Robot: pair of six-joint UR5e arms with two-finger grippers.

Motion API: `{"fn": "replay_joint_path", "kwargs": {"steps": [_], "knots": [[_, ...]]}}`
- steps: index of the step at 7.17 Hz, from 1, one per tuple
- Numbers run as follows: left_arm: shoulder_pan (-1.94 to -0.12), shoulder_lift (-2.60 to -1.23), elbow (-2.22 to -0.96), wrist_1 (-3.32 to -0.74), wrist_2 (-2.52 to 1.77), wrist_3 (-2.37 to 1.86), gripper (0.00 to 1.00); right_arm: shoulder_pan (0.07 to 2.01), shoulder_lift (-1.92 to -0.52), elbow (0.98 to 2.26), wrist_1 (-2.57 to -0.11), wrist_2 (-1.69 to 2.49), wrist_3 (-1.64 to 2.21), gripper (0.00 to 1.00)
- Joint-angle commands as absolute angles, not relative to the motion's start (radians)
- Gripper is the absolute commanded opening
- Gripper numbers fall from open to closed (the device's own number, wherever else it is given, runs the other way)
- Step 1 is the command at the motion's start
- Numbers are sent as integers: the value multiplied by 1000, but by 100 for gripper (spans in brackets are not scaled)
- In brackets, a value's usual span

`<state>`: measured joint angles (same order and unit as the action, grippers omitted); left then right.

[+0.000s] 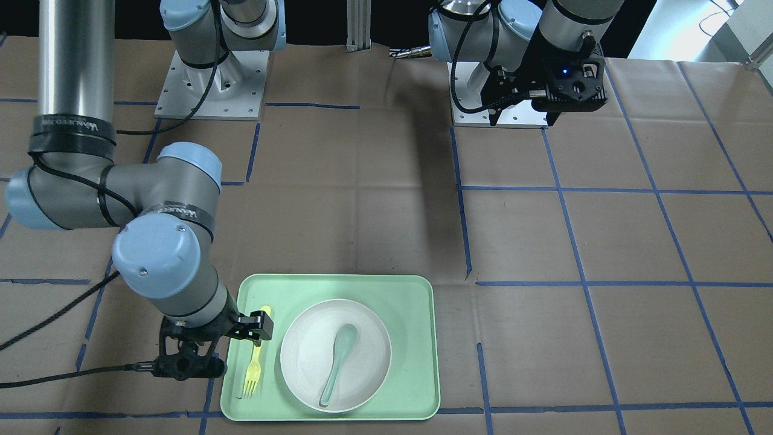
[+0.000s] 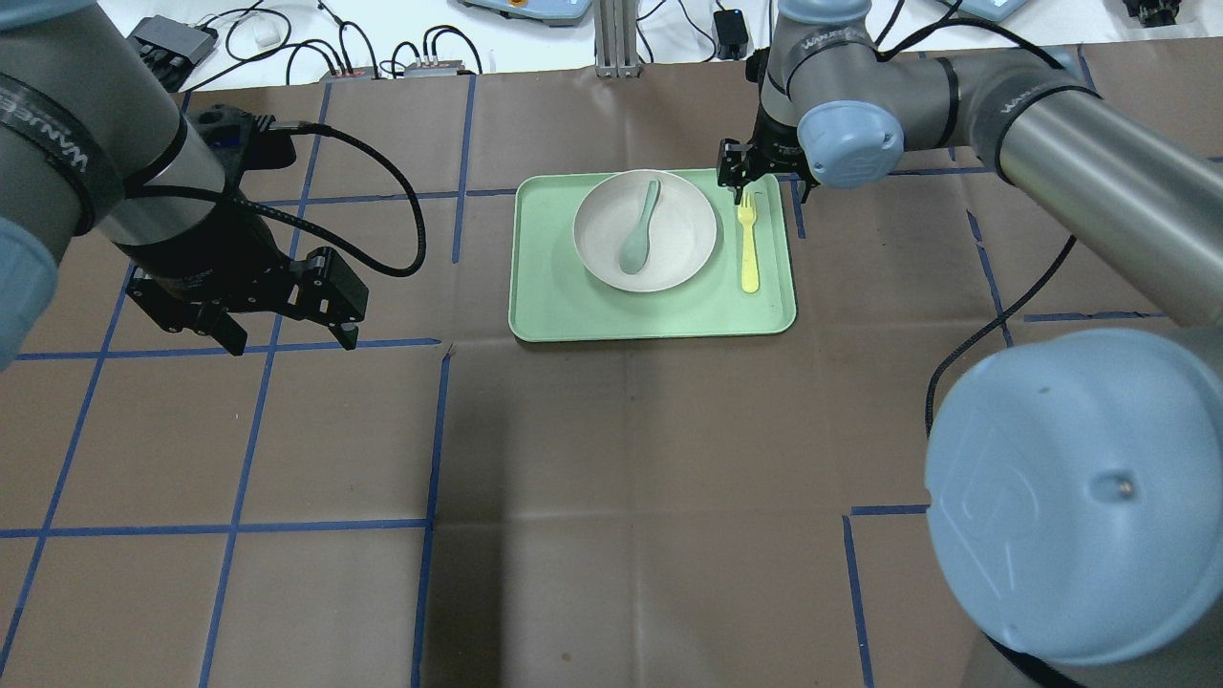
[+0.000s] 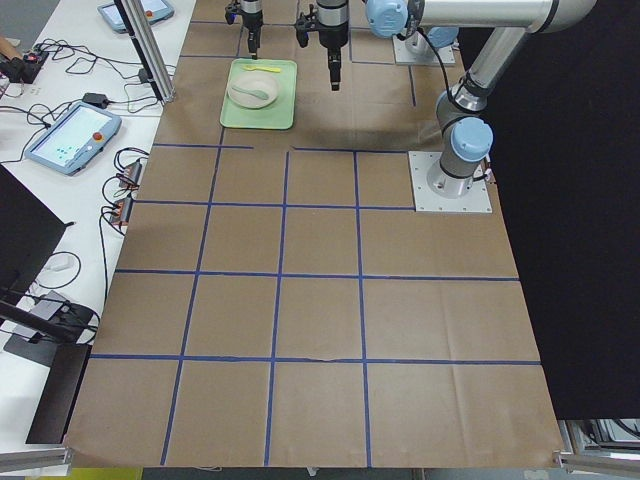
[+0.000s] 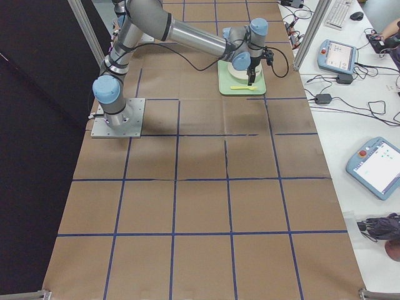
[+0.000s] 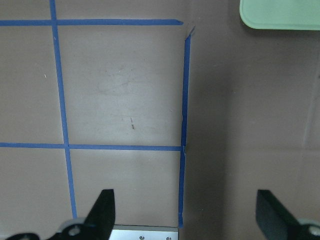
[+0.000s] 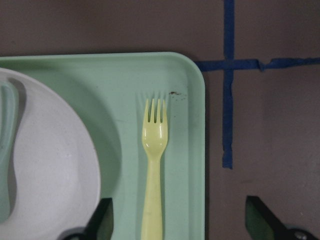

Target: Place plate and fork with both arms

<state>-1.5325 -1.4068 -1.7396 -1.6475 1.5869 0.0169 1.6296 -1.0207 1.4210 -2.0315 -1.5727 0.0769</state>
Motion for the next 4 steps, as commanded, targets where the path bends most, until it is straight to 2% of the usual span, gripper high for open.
{"fn": "replay_joint_path", "kwargs": {"steps": [1,4], "knots": [[-1532,-1408,-1740,-1647,1586,17,100,1566,-1170,1428,-1850,-1571,-7,100],[-1532,-1408,-1740,-1647,1586,17,100,1528,-1389,1437,-1590,-1583,-18,100]]}}
